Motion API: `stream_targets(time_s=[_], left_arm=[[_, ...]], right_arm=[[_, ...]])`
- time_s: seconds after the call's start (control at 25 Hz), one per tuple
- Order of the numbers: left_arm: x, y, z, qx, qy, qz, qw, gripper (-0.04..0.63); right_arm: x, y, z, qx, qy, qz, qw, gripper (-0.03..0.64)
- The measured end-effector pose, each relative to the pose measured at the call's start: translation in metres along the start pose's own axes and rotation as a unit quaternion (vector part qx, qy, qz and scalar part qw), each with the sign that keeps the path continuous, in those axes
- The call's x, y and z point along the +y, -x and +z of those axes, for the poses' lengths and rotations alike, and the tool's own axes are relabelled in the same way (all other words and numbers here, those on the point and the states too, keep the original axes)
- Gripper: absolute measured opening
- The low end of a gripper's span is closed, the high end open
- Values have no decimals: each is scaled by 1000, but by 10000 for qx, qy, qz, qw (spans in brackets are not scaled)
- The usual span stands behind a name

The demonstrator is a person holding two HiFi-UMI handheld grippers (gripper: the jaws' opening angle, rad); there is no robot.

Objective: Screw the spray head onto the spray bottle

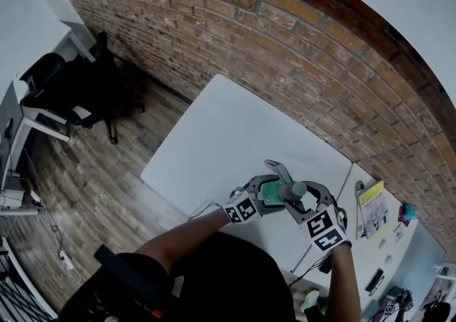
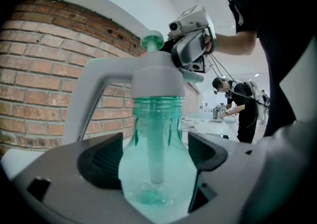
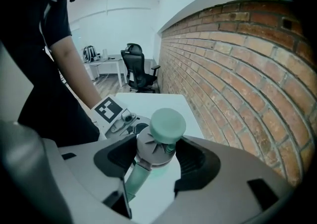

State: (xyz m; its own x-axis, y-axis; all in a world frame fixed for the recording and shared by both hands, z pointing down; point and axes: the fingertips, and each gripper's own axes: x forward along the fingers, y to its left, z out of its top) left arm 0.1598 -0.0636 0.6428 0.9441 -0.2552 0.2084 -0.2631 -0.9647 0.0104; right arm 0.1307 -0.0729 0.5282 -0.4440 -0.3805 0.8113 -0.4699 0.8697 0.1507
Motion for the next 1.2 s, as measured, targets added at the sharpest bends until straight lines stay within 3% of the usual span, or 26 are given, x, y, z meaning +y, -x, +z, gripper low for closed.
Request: stream_targets(time_s=[0.36, 0.64, 0.96, 1.2], left_arm=[[1, 0, -1, -5, 4, 10, 10000, 396], [1, -1, -2, 17, 20, 18, 10000, 396], [0, 0, -2, 32, 38, 12, 10000, 396], [3, 1, 6, 53, 24, 28, 10000, 396]], right_arm=[[3, 1, -1, -83, 1100, 1059, 9882, 252], [2, 4, -2, -167, 1465, 1660, 9750, 245], [4, 4, 0, -360, 1256, 1689, 9769, 245], [1, 12, 3, -837, 614, 1199, 9873, 245]])
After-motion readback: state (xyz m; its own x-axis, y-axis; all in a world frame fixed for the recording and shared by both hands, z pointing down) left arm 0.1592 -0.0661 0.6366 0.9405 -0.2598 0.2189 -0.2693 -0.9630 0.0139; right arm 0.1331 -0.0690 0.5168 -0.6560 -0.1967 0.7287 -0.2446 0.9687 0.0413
